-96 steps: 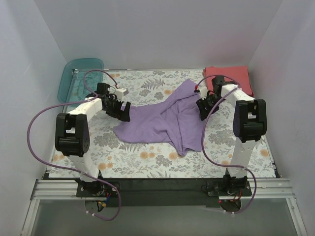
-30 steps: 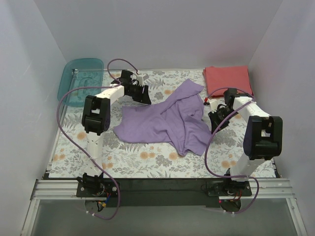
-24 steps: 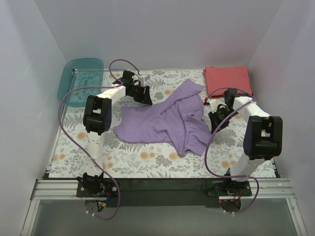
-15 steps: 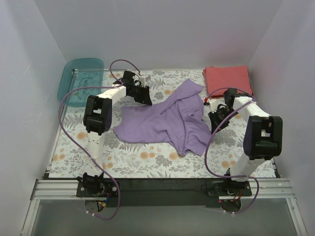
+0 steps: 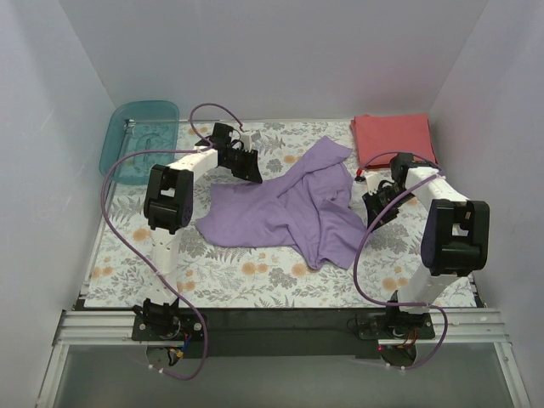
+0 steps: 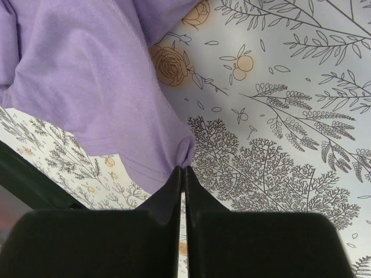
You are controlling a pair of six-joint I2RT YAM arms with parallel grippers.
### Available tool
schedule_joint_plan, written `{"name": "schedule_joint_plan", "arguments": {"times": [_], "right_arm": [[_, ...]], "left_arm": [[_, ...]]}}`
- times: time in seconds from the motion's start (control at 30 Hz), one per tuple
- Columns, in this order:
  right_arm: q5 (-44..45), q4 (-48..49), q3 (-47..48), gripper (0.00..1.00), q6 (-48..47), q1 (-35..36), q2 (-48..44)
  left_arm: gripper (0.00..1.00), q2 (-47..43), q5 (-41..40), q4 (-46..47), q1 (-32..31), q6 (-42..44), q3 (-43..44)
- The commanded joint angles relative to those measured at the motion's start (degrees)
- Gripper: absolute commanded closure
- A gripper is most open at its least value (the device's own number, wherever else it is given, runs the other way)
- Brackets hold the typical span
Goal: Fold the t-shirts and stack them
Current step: Flatten the tshirt out
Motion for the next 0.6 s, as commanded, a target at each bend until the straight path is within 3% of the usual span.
{"name": "schedule_joint_plan", "arguments": {"times": [0.0,0.23,0.43,0.5,0.57], "right_arm": [[-0.66,-1.00,0.67,0.99,-0.53,-0.19,0.33],[-0.83,-1.09,0.49,0.99,-0.53,-0.19,0.15],[-1.10,-1.09,0.32,0.99,-0.45,-0.19,-0.02],[-1.27,-1.00,0.58,0.99,-0.36,-0.19,-0.11],[-1.36,-1.17,0.93,0.99,-0.09,-0.19,-0.46]], "left_arm": [[0.73,-4.73,1.10,-1.03,-0.38,1.55,-1.35],[0.75,-5.96,0.66,-1.30,-0.29,3.14,-3.03],[0.89,-5.96,-1.00,-0.25,-0.38,2.52,-2.42],[0.99,-5.61,-2.49,0.11,-0.38,2.09,-1.54],[1.00,-5.79,-3.29,0.46,-0.21,1.56,-0.75]]}}
